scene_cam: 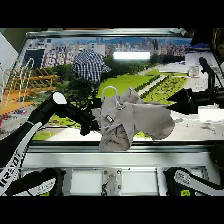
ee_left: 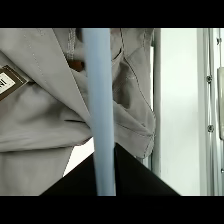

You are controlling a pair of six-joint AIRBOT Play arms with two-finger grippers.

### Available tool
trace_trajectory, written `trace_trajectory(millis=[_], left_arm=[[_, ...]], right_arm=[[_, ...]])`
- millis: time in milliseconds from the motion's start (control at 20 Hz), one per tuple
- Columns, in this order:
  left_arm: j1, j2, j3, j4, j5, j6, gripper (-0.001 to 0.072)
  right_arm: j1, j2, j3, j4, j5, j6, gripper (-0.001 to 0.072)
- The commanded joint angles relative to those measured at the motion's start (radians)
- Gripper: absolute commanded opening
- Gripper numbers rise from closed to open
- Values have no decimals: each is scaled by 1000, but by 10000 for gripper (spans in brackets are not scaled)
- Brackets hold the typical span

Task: Fold the clothes and pants, and hang the long-sleeved shirts on hangers.

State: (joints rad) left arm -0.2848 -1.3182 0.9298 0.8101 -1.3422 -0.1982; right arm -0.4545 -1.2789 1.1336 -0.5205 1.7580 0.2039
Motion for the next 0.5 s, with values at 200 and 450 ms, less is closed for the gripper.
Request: trace_trajectory(millis=[200, 450], left_arm=[[0, -1, 1, 2, 7, 1, 13], [0, -1, 1, 2, 11, 1, 14]], right_arm=[[-7, -2, -164, 49, -106, -239, 613], [63, -35, -171, 82, -104, -249, 612]])
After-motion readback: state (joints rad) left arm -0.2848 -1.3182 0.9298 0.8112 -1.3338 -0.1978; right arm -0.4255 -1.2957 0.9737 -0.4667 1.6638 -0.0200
